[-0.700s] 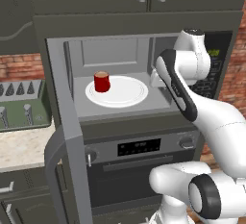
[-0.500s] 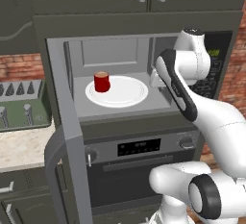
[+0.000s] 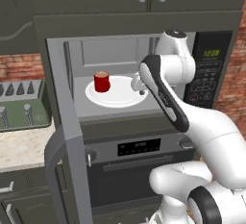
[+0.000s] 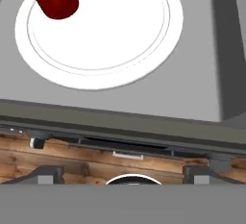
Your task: Pick the cup of tea, navigate to the dining table, and place it on the saucer.
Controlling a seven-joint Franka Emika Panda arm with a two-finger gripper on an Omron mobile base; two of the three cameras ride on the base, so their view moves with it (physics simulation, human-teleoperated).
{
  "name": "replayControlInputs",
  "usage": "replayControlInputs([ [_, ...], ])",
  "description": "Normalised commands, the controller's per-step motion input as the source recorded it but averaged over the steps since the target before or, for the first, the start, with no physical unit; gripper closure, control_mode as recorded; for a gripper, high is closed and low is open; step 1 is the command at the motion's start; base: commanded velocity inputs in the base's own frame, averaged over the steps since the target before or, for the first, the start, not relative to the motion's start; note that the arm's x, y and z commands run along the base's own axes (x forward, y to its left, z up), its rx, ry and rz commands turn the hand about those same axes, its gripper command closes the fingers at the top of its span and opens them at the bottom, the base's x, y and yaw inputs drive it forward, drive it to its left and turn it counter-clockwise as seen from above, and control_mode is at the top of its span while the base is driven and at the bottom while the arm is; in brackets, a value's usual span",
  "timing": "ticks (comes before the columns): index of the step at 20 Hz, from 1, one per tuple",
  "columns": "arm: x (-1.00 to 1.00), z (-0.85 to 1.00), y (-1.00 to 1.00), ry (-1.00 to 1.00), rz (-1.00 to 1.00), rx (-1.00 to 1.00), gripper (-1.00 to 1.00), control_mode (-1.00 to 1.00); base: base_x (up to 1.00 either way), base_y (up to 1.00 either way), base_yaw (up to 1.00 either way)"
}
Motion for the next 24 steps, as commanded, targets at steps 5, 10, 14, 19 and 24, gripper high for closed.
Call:
replayControlInputs([
  [5, -0.02, -0.02, 0.83, -0.24, 0.19, 0.01, -1.0, -1.0, 0.0, 0.0, 0.0],
  [10, 0.05, 0.0, 0.59, -0.27, 0.17, 0.01, -1.0, -1.0, 0.0, 0.0, 0.0],
  [14, 0.38, 0.0, 0.24, -0.14, 0.12, 0.0, -1.0, -1.0, 0.0, 0.0, 0.0],
  [19, 0.47, 0.08, 0.12, -0.02, 0.04, 0.0, -1.0, -1.0, 0.0, 0.0, 0.0],
  [24, 0.37, 0.27, 0.0, 0.08, 0.0, 0.04, -1.0, -1.0, 0.0, 0.0, 0.0],
])
